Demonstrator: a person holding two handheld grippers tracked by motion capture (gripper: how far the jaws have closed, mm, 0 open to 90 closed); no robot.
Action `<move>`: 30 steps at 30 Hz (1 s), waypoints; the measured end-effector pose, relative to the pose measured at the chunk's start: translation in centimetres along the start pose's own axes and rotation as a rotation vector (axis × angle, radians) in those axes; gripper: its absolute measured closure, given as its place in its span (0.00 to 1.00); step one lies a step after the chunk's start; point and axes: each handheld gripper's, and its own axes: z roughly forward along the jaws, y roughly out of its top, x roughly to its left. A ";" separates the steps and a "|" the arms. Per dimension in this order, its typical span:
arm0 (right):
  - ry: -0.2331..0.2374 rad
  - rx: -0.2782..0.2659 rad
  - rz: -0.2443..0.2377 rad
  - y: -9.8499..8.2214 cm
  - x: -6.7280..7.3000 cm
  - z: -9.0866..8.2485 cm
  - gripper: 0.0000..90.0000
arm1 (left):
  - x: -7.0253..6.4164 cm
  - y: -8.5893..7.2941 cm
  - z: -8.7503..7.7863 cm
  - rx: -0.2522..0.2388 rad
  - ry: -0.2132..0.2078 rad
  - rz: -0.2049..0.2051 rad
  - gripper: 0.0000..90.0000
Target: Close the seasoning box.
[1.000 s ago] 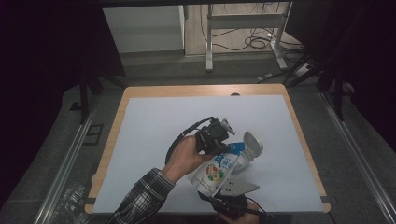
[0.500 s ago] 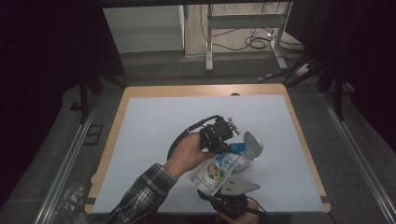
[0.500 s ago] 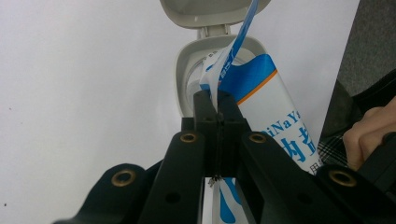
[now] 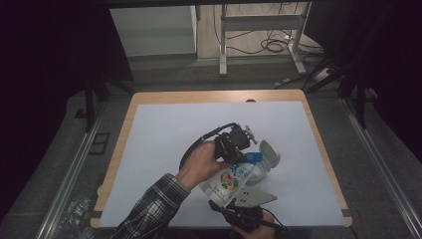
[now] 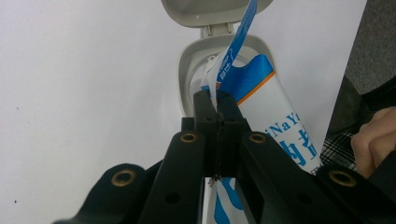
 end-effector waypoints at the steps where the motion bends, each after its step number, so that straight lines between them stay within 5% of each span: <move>1: 0.000 -0.001 -0.001 0.1 0.0 0.0 0.99 | 0.0 0.0 0.0 0.001 0.001 0.000 1.00; 30: 0.018 -0.035 -0.010 0.8 0.0 -0.1 1.00 | -0.4 0.8 0.3 0.048 0.021 0.029 1.00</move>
